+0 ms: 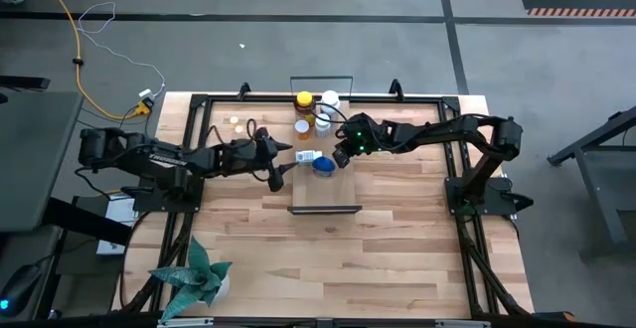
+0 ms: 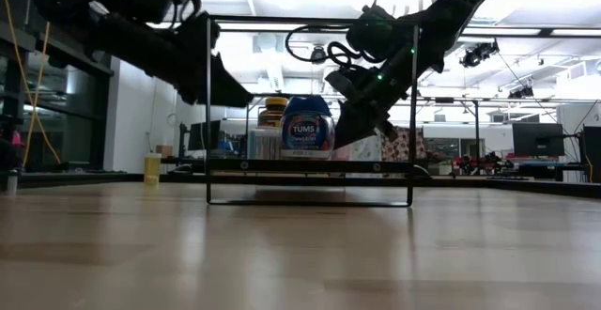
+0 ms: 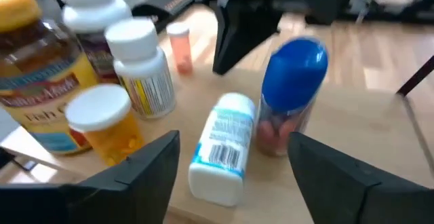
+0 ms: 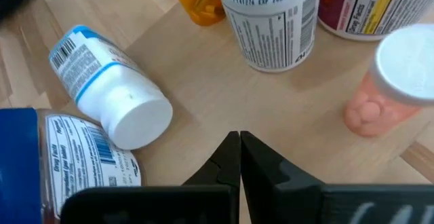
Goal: Pick and place medicine bottles onto shelf by color
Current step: Adjust the white and blue medicine bottle on the shelf
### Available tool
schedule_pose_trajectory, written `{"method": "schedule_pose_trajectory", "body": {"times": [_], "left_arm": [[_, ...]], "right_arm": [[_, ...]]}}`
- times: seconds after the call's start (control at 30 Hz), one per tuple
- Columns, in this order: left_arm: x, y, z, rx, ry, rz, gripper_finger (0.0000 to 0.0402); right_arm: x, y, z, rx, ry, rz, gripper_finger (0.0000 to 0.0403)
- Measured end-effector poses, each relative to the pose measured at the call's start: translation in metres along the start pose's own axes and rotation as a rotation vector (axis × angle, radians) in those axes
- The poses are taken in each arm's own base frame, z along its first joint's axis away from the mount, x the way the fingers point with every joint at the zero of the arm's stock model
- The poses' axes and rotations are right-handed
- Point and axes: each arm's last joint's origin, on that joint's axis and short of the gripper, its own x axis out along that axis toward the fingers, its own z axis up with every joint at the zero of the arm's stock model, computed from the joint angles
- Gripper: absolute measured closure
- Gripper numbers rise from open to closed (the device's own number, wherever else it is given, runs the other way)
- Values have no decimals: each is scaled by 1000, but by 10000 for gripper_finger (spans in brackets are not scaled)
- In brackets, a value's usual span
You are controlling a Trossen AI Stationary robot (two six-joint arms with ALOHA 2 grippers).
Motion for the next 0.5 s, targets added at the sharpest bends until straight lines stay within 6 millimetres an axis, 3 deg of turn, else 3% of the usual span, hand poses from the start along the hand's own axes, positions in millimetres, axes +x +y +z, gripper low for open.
{"method": "schedule_pose_trajectory", "body": {"times": [0.3,0.5], "left_arm": [[27,-5,-7,32,89,43,72],[37,-7,-10,90,118,42,52]], "right_arm": [[-4,0,1,-2,3,-12,403],[-4,0,0,-12,5,-13,403]]}}
